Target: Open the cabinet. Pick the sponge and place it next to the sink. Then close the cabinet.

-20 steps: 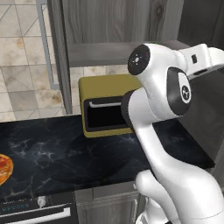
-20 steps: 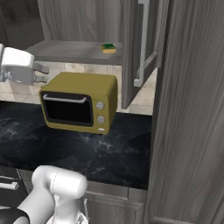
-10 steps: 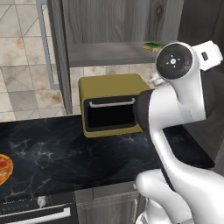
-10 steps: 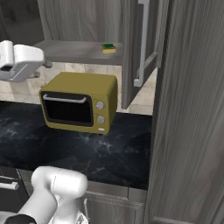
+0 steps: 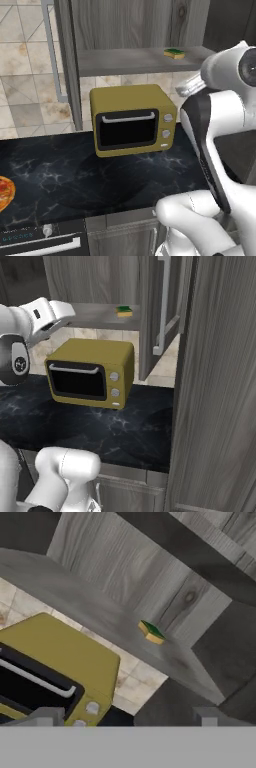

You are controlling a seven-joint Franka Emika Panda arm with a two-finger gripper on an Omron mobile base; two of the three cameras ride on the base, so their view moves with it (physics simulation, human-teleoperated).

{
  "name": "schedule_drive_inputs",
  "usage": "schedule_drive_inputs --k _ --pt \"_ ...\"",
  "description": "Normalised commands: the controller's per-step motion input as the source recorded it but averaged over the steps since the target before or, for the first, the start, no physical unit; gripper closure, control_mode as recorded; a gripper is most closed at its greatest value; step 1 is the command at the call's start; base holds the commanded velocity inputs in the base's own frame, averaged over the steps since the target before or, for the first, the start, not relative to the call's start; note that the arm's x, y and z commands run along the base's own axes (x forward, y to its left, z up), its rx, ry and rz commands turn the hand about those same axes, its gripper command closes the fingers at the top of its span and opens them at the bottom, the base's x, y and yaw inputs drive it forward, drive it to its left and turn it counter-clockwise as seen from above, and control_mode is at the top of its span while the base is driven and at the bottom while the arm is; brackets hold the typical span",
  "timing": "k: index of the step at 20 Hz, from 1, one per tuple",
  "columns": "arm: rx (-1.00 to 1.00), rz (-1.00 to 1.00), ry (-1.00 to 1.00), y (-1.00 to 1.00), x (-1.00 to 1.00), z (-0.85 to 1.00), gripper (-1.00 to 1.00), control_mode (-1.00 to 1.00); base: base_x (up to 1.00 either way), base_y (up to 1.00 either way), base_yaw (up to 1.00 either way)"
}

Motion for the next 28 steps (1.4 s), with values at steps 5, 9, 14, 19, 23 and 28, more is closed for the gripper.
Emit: schedule_drive_inputs --k 5,9,14,19,23,28 --pt "0.0 0.31 0.0 0.0 0.54 0.0 -1.0 -1.0 0.0 0.0 0.0" --pt "0.02 0.08 0.04 0.0 0.38 0.0 -1.0 -1.0 0.0 0.0 0.0" --pt "0.11 -0.05 0.05 0.0 0.08 0.0 -1.0 -1.0 0.0 0.0 0.0" --pt "0.19 -0.16 0.0 0.0 0.0 0.0 -1.0 -1.0 0.0 0.0 0.0" --pt "0.23 -0.19 0.0 0.0 0.0 0.0 -1.0 -1.0 0.0 0.0 0.0" --pt "0.25 -0.16 0.0 0.0 0.05 0.0 -1.0 -1.0 0.0 0.0 0.0"
